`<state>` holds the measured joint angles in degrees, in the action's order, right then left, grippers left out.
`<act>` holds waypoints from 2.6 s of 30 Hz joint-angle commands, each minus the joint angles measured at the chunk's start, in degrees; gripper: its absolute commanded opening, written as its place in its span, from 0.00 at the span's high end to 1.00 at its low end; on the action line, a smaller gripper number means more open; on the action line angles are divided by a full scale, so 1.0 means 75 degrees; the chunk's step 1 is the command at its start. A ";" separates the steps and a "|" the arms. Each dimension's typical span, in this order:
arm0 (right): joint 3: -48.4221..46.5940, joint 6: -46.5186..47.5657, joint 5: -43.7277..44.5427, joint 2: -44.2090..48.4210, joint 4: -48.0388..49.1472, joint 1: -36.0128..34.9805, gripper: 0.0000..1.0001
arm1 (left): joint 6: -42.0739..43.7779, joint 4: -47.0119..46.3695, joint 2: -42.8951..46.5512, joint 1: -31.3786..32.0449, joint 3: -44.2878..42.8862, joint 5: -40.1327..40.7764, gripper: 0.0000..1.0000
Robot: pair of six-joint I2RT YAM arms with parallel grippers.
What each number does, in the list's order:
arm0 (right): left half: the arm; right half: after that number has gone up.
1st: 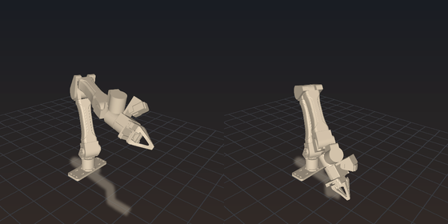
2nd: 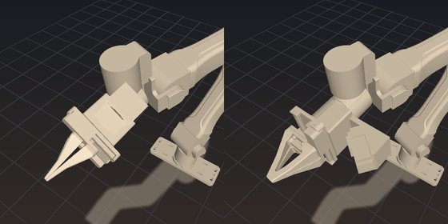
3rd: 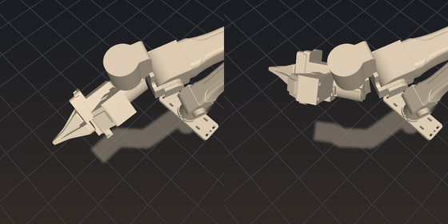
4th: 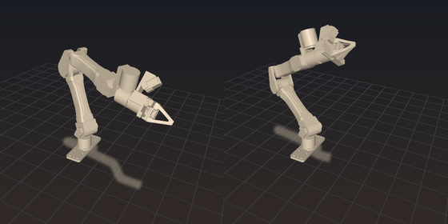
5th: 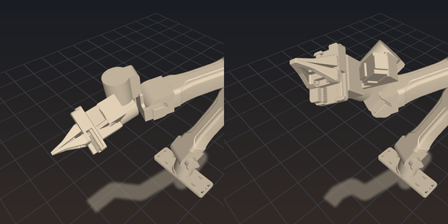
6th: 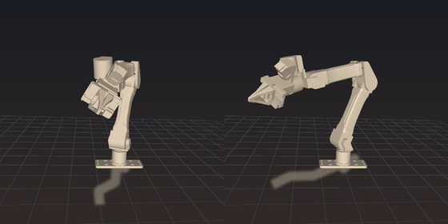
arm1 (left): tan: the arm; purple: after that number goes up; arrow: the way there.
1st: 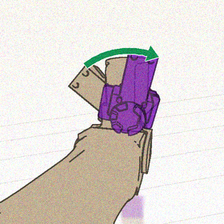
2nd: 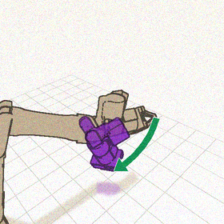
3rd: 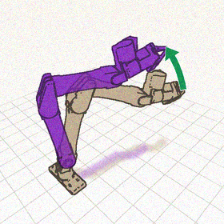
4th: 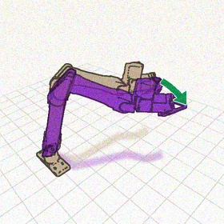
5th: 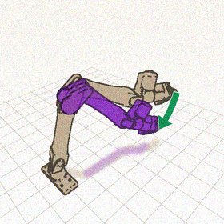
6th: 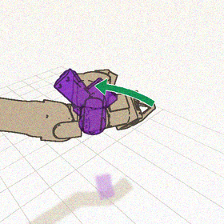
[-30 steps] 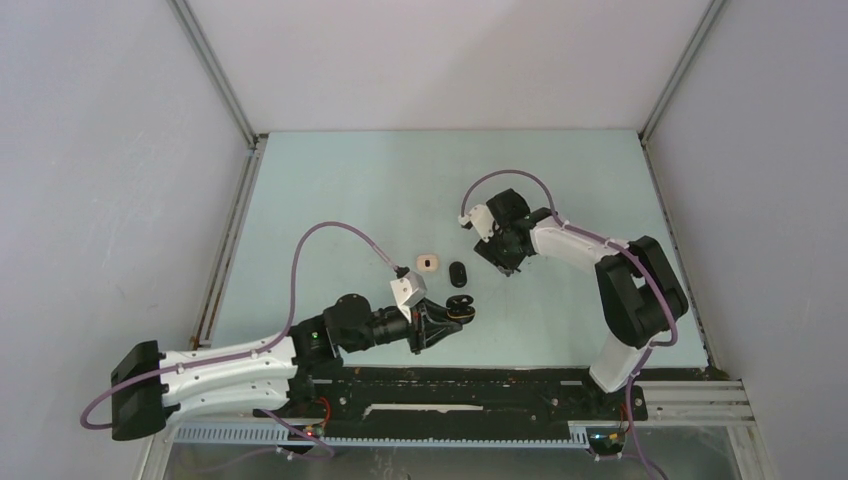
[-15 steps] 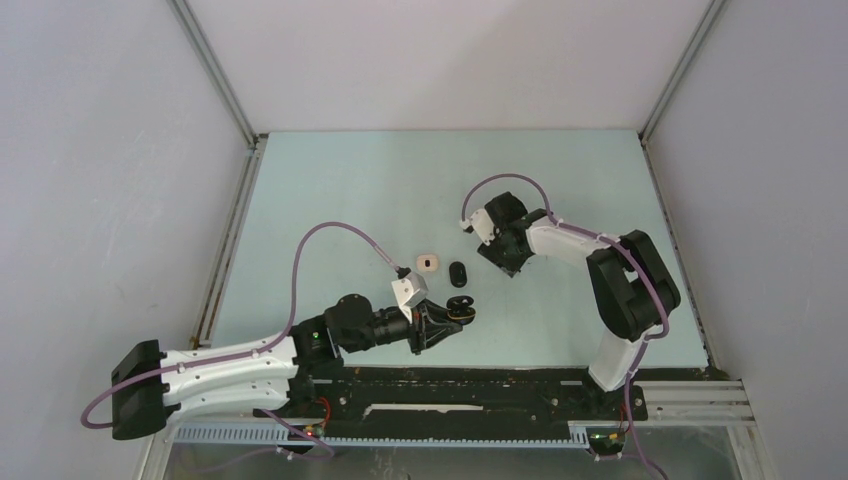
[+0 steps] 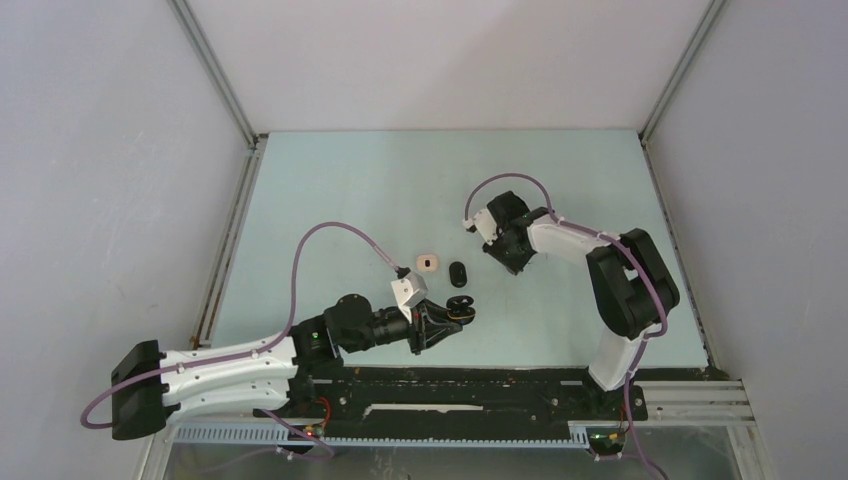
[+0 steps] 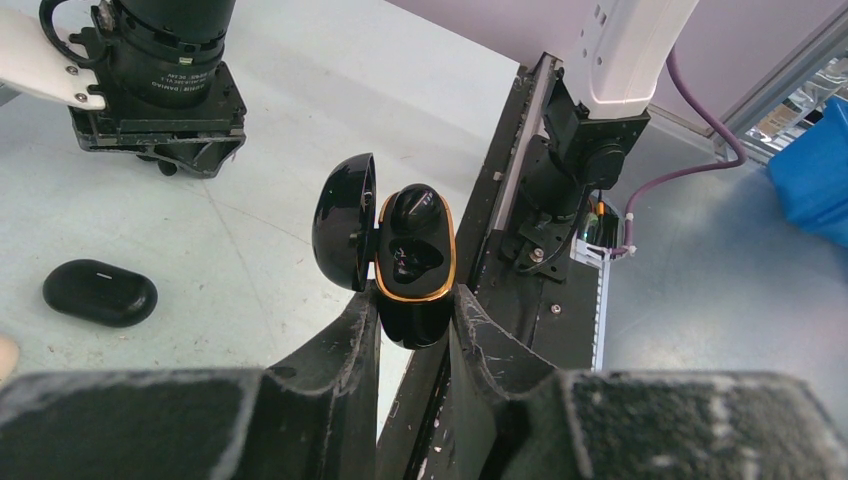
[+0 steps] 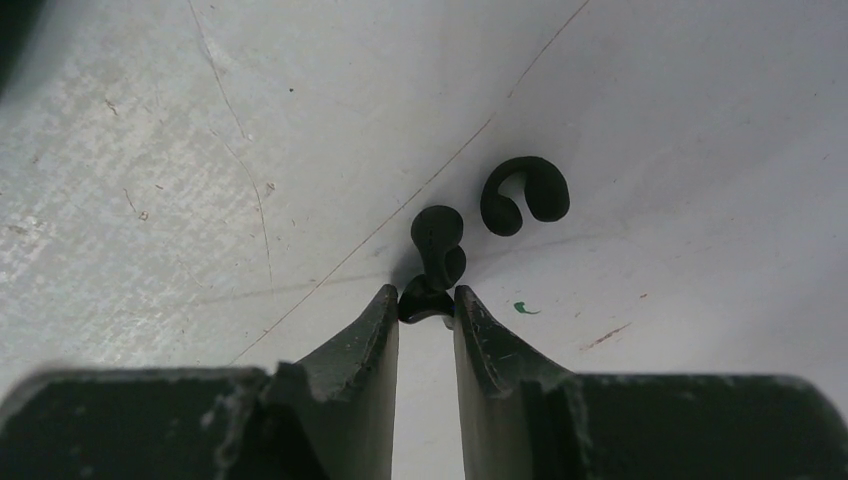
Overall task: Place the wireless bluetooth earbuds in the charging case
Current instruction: Adjust the earbud at the center of the board, then pick up the earbud from the center of the board.
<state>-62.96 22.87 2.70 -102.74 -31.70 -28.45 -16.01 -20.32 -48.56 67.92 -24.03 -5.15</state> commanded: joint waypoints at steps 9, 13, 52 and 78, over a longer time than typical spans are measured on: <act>-0.0090 0.0159 -0.4973 0.1165 -0.1242 0.0133 0.79 | 0.0119 -0.0073 0.0489 0.0049 -0.0244 0.0070 1.00; -0.0237 0.0446 -0.5446 0.0277 -0.1867 -0.0120 0.79 | 0.0097 0.0004 0.0508 0.0049 -0.0263 0.0086 1.00; -0.0371 -0.1253 -0.2529 0.1375 -0.1587 0.0647 0.63 | -0.0035 0.0326 0.0996 0.0049 -0.0288 0.0218 1.00; 0.0604 -0.2273 -0.3054 0.4011 -0.1693 0.0893 0.51 | -0.0383 -0.0665 0.1248 0.0107 0.0948 0.1211 1.00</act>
<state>-63.24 13.93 -15.09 -70.81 -37.65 -21.21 -16.80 -20.62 -41.32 68.14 -17.74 1.48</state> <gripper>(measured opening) 0.512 0.282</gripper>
